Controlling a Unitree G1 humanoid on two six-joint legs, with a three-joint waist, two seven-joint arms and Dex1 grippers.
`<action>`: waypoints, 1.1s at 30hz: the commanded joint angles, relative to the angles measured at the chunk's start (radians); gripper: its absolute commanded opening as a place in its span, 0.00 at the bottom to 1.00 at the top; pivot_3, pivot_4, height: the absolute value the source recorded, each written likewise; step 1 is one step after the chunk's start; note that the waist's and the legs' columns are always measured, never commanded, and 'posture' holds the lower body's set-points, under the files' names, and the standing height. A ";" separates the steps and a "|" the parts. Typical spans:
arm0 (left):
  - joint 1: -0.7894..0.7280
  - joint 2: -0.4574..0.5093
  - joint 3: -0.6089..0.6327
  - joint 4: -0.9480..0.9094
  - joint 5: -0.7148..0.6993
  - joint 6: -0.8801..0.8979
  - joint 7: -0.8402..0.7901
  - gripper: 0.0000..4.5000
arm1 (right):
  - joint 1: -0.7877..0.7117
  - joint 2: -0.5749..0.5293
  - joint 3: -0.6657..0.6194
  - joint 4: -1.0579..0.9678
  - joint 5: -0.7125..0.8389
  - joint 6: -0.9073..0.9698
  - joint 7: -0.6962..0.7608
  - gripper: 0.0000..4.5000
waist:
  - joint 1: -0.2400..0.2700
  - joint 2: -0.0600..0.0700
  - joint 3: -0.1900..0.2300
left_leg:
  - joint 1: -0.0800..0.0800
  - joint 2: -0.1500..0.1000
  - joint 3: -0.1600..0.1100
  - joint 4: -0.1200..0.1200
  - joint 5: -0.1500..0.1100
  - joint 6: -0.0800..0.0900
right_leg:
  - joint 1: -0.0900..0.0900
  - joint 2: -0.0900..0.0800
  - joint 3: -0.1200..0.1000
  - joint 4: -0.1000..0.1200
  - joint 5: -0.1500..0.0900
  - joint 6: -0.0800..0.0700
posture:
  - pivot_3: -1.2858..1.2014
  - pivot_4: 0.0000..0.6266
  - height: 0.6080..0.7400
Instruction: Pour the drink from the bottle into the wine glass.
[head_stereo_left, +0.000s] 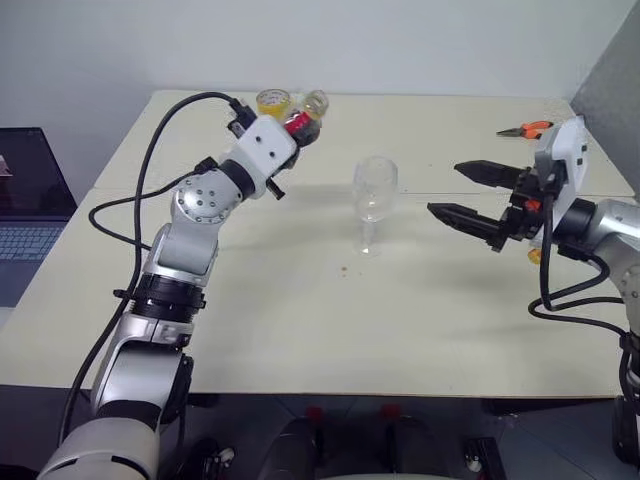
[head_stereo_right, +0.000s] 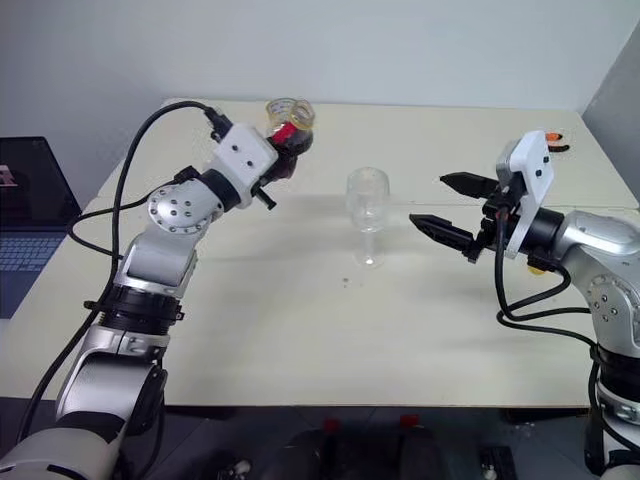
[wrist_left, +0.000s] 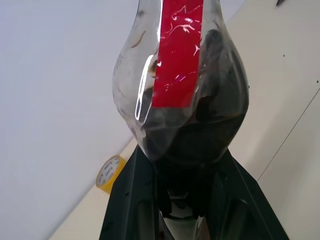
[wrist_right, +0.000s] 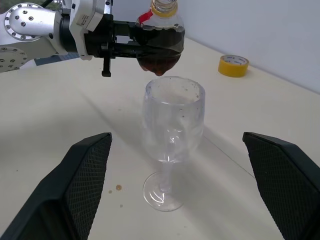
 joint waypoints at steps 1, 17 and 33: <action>-0.069 -0.008 0.001 0.008 0.031 -0.071 0.014 0.17 | 0.007 -0.005 -0.033 -0.046 0.017 -0.020 -0.015 1.00 | 0.000 0.000 0.000 | 0.000 0.000 0.000 0.000 0.000 0.000 | 0.000 0.000 0.000 0.000 0.000 0.000 | 0.52 0.24 1.00; -0.187 -0.009 -0.084 0.216 0.225 -0.334 0.072 0.16 | 0.035 -0.008 -0.039 -0.106 0.035 -0.002 -0.072 1.00 | -0.001 0.000 0.000 | 0.000 -0.001 0.000 0.001 0.000 0.000 | -0.001 0.000 0.000 0.002 0.000 0.000 | 0.52 0.24 1.00; -0.240 0.010 -0.132 0.294 0.358 -0.482 0.124 0.16 | 0.057 -0.037 -0.046 -0.134 0.052 0.009 -0.105 1.00 | -0.013 -0.001 0.000 | -0.006 -0.001 0.003 0.003 0.000 0.000 | -0.012 -0.001 0.001 0.013 0.000 0.000 | 0.52 0.24 1.00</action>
